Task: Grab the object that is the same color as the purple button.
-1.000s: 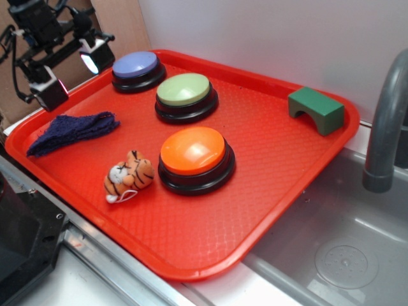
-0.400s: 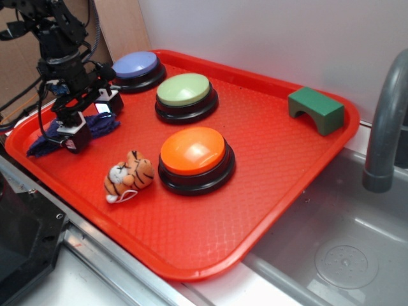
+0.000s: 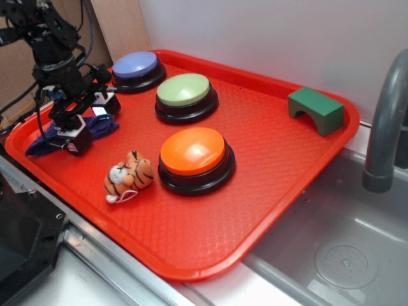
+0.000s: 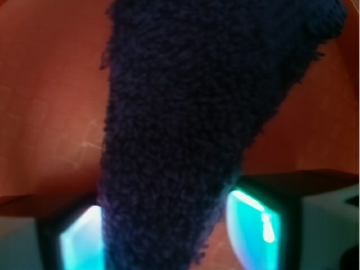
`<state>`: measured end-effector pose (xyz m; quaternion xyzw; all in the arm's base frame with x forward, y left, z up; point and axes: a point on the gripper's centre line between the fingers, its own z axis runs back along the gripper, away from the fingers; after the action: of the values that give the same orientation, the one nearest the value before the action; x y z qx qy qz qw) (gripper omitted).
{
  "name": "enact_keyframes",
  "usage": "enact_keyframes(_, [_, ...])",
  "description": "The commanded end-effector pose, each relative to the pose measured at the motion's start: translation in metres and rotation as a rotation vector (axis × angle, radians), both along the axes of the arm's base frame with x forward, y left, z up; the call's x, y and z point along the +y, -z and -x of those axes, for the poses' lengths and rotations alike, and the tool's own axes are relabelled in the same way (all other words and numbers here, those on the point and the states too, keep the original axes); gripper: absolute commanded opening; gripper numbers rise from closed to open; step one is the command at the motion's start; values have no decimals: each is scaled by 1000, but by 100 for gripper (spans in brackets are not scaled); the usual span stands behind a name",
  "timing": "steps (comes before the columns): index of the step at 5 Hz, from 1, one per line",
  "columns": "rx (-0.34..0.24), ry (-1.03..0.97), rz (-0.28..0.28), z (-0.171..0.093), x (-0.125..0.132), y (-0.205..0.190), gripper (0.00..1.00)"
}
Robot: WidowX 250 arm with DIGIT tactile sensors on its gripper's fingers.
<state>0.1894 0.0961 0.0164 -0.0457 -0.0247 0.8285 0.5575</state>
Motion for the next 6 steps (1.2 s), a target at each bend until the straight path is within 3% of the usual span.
enact_keyframes(1, [0, 91, -33, 6, 0, -5, 0])
enact_keyframes(2, [-24, 301, -63, -4, 4, -23, 0])
enact_keyframes(4, [-154, 737, -111, -24, 2, -92, 0])
enact_keyframes(5, [-195, 986, -119, -37, -20, -122, 0])
enact_keyframes(6, [-219, 1238, -168, -37, -50, -145, 0])
